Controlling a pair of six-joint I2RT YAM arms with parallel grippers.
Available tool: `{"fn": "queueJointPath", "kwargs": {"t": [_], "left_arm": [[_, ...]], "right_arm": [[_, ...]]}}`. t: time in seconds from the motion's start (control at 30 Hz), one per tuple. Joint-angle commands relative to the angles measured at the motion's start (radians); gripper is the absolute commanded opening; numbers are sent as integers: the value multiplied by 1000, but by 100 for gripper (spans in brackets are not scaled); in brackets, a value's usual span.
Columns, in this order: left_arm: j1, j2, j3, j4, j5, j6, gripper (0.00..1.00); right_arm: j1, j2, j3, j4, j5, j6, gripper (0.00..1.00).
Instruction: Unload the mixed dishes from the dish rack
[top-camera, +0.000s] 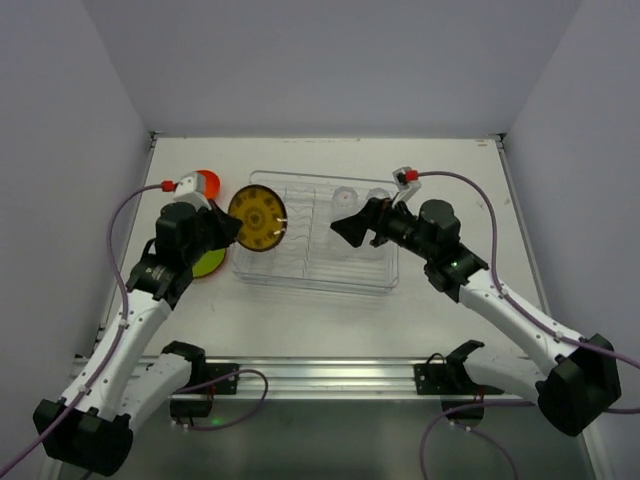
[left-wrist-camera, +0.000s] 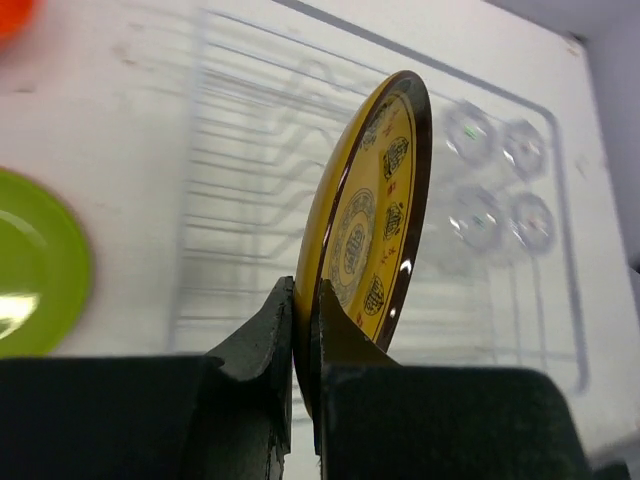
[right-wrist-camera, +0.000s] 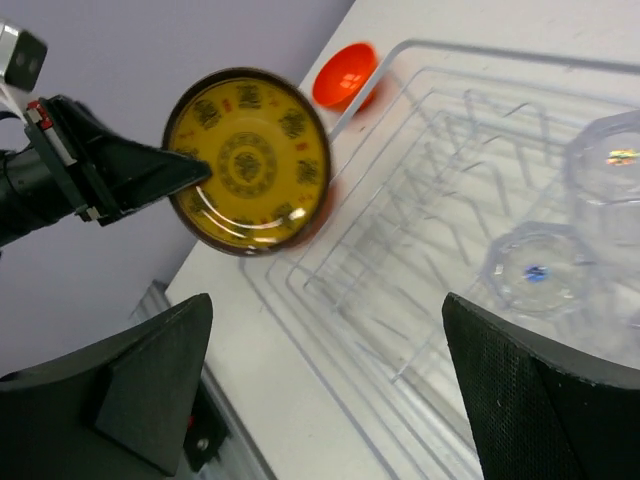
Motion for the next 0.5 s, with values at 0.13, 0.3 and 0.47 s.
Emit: {"fn": "queueJointPath", "kwargs": {"t": [0.13, 0.3, 0.47], "left_arm": [[601, 12, 24, -52, 87, -75, 0], [714, 128, -142, 141, 220, -171, 0], [723, 199, -168, 166, 124, -162, 0]], "right_arm": [[-73, -231, -96, -136, 245, -171, 99], [-96, -305, -119, -182, 288, -221, 99], [-97, -345, -126, -193, 264, -239, 99]]}}
